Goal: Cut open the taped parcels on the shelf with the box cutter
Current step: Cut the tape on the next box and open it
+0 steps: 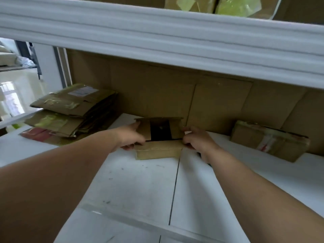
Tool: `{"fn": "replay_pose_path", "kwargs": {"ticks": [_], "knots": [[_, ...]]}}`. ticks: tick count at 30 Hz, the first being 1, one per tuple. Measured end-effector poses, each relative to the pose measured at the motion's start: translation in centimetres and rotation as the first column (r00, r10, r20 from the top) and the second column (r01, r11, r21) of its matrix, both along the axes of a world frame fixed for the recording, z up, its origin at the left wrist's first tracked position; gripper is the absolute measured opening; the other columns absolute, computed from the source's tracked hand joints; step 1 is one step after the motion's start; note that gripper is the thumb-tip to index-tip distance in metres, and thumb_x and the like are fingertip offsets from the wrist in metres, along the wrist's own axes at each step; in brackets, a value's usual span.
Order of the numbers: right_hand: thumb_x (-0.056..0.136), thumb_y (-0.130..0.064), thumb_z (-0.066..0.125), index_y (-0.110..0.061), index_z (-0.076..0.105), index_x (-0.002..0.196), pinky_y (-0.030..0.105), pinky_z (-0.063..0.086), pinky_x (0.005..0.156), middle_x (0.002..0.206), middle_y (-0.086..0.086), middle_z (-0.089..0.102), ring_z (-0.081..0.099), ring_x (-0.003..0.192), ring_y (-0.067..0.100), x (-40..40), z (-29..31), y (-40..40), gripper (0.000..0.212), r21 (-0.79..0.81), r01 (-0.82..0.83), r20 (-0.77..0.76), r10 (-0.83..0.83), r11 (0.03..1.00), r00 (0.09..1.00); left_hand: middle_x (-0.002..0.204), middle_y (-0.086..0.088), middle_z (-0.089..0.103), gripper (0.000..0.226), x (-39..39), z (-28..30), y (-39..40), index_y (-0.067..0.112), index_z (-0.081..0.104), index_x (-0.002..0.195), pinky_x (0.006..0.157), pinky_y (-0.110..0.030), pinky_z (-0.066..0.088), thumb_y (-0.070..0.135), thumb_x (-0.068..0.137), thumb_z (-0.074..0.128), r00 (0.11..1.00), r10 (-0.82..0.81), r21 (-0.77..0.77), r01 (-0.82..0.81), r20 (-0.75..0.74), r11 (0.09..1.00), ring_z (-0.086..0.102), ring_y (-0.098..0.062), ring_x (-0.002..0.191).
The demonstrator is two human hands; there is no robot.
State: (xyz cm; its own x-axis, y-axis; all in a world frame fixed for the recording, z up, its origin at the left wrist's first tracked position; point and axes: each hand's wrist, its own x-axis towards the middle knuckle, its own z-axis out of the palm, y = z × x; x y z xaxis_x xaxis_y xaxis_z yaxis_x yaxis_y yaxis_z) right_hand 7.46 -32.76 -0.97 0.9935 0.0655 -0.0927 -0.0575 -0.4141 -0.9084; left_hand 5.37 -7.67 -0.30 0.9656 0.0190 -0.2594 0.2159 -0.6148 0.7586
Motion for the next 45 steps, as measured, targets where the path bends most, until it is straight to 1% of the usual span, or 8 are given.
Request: {"fn": "replay_pose_path", "kwargs": {"ticks": [8,12,15,19,23,27,36,45], "knots": [[0.072,-0.062,0.073,-0.032,0.047,0.105,0.023,0.038,0.057,0.096,-0.012,0.050,0.052,0.083,0.010,-3.0,-1.0,4.9,0.051,-0.431,0.065,0.077,-0.035,0.900,0.996,0.104,0.006,0.057,0.090,-2.0,-0.9,1.5,0.035,0.030,0.144,0.054,-0.023,0.050,0.062,0.071,0.076,1.000,-0.013,0.174,0.008,0.029,0.985,0.064,-0.016,0.083],[0.065,-0.068,0.073,-0.025,0.041,0.130,0.030,0.045,0.063,0.111,-0.003,0.060,0.060,0.095,0.021,-3.5,-1.0,6.5,0.083,-0.649,0.161,0.138,-0.093,0.744,0.986,0.111,0.001,0.056,0.093,-2.1,-1.4,0.9,0.033,0.028,0.143,0.055,-0.026,0.049,0.061,0.068,0.077,0.987,0.011,0.358,-0.069,0.162,0.931,0.056,-0.014,0.079],[0.071,-0.059,0.069,-0.024,0.043,0.124,0.027,0.043,0.056,0.095,-0.004,0.061,0.057,0.077,0.014,-3.7,-0.8,6.6,0.069,-0.682,0.156,0.153,-0.070,0.714,0.986,0.103,0.000,0.057,0.083,-2.0,-1.5,0.8,0.031,0.029,0.141,0.065,-0.030,0.054,0.059,0.073,0.069,0.983,-0.021,0.434,-0.061,0.181,0.899,0.060,-0.018,0.083],[0.088,-0.045,0.055,-0.021,0.049,0.087,0.031,0.041,0.056,0.084,0.001,0.059,0.058,0.076,0.019,-3.6,-0.8,5.4,0.025,-0.431,0.146,0.133,-0.097,0.891,0.986,0.092,0.002,0.057,0.053,-2.0,-1.6,1.5,0.029,0.038,0.133,0.065,-0.031,0.053,0.055,0.088,0.049,0.973,-0.005,0.325,-0.072,0.229,0.943,0.061,-0.016,0.080],[0.101,-0.037,0.038,-0.015,0.057,0.094,0.033,0.054,0.066,0.095,0.013,0.068,0.067,0.081,0.027,-3.7,-0.6,4.2,0.030,-0.067,0.232,0.005,-0.232,0.970,0.973,0.098,-0.007,0.062,0.034,-2.4,-1.2,1.5,0.027,0.044,0.127,0.078,-0.041,0.059,0.043,0.101,0.030,0.971,0.042,0.159,-0.082,0.237,0.984,0.064,-0.023,0.084],[0.102,-0.055,0.028,-0.025,0.055,0.085,0.031,0.054,0.066,0.086,0.005,0.066,0.068,0.076,0.020,-4.2,-1.2,3.9,0.044,0.039,0.246,-0.029,-0.245,0.969,0.969,0.103,-0.011,0.062,0.038,-2.5,-1.0,1.2,0.024,0.043,0.133,0.057,-0.029,0.051,0.037,0.105,0.021,0.963,0.200,0.027,-0.208,0.179,0.978,0.064,-0.025,0.083],[0.090,-0.065,0.049,-0.031,0.043,0.139,0.044,0.040,0.108,0.128,-0.005,0.054,0.053,0.118,0.021,-3.7,-2.9,2.0,0.060,0.314,0.057,-0.202,0.008,0.948,0.979,0.092,-0.012,0.070,0.056,-3.5,-0.4,1.4,0.015,0.057,0.116,0.059,-0.027,0.051,0.060,0.100,0.027,0.928,0.373,-0.205,-0.361,0.019,0.910,0.071,-0.026,0.081],[0.090,-0.026,0.066,-0.016,0.066,0.108,0.033,0.049,0.073,0.079,0.001,0.070,0.063,0.070,0.019,-3.8,-2.1,0.5,0.020,0.231,0.064,-0.088,-0.045,0.971,0.995,0.075,-0.003,0.068,0.060,-4.3,2.0,2.2,0.011,0.066,0.098,0.052,-0.027,0.039,0.064,0.095,0.039,0.924,0.383,-0.366,-0.358,-0.004,0.859,0.064,-0.015,0.055]]}}
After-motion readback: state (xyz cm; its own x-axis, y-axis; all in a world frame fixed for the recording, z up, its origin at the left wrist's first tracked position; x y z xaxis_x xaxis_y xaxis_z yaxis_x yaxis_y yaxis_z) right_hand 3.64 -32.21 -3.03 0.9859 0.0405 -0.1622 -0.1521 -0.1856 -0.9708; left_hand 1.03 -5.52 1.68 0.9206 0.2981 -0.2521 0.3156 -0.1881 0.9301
